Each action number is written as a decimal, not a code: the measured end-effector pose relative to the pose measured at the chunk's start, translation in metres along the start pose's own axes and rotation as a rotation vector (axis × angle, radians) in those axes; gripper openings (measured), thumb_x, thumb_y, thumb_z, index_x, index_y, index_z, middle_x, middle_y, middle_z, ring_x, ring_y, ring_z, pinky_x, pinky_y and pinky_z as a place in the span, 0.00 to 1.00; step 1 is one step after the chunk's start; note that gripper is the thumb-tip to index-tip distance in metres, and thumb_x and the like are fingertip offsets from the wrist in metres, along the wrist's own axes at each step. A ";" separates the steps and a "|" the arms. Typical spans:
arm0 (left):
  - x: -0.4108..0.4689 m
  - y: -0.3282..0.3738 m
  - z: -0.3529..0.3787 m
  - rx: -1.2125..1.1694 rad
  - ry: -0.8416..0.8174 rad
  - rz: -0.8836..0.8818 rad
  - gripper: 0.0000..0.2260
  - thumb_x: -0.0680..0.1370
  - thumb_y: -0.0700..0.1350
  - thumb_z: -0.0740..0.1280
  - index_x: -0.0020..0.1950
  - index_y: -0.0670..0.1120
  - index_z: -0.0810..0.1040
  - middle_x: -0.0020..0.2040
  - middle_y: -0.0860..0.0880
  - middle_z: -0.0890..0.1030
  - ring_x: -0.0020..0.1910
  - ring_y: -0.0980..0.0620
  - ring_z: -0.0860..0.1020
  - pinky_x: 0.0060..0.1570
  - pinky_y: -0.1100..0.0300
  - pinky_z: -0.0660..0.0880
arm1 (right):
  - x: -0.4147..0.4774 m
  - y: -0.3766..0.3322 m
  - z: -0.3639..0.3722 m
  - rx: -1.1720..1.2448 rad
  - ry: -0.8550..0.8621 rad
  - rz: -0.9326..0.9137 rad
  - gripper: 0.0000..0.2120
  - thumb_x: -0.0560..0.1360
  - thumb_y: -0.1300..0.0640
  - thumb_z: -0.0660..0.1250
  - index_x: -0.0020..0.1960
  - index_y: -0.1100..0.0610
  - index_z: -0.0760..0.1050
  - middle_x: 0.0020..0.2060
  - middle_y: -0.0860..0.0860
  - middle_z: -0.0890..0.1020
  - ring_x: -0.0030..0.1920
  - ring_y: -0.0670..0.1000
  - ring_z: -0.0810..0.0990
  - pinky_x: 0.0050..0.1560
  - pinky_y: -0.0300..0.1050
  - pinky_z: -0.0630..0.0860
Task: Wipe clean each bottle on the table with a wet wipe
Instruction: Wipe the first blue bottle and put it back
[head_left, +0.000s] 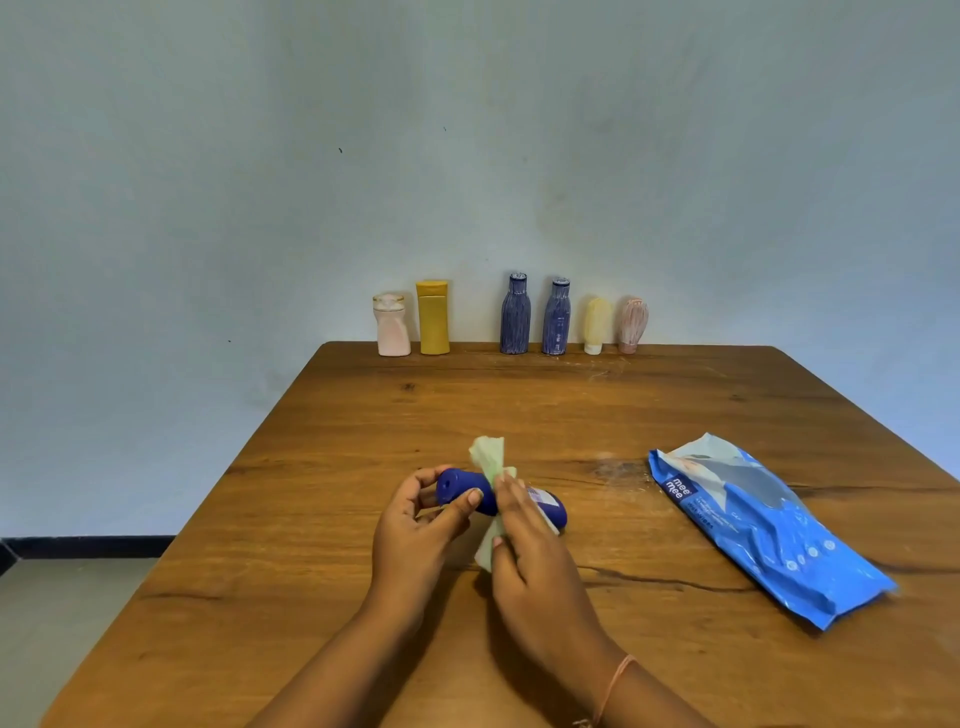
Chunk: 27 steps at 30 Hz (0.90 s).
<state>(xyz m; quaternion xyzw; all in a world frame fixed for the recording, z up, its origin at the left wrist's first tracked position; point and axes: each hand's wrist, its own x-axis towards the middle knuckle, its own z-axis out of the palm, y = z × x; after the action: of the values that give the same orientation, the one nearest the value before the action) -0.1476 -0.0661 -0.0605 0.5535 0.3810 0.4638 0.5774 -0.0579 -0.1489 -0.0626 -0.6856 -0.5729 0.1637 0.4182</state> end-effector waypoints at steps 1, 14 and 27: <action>0.001 0.001 0.000 0.001 0.006 -0.004 0.11 0.69 0.38 0.72 0.49 0.48 0.77 0.45 0.48 0.80 0.44 0.51 0.80 0.50 0.51 0.78 | 0.000 -0.004 -0.001 0.020 -0.030 -0.036 0.27 0.79 0.63 0.54 0.75 0.50 0.49 0.71 0.37 0.50 0.70 0.33 0.43 0.68 0.26 0.42; 0.003 0.009 0.000 -0.037 0.106 -0.079 0.12 0.69 0.45 0.73 0.43 0.43 0.71 0.42 0.41 0.81 0.46 0.47 0.81 0.45 0.53 0.79 | 0.005 0.017 -0.009 -0.120 0.013 -0.034 0.30 0.79 0.61 0.55 0.72 0.44 0.41 0.71 0.36 0.48 0.72 0.36 0.43 0.70 0.32 0.42; 0.006 0.038 -0.001 0.270 0.040 0.181 0.11 0.68 0.47 0.74 0.45 0.54 0.75 0.41 0.56 0.81 0.40 0.63 0.79 0.41 0.68 0.75 | 0.027 0.025 -0.055 0.438 0.200 0.438 0.13 0.77 0.66 0.57 0.44 0.53 0.77 0.43 0.53 0.82 0.39 0.49 0.79 0.35 0.40 0.72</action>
<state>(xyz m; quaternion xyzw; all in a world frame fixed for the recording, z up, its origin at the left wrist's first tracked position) -0.1507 -0.0616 -0.0222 0.6489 0.3996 0.4695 0.4459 0.0050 -0.1451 -0.0422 -0.6991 -0.3192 0.3011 0.5646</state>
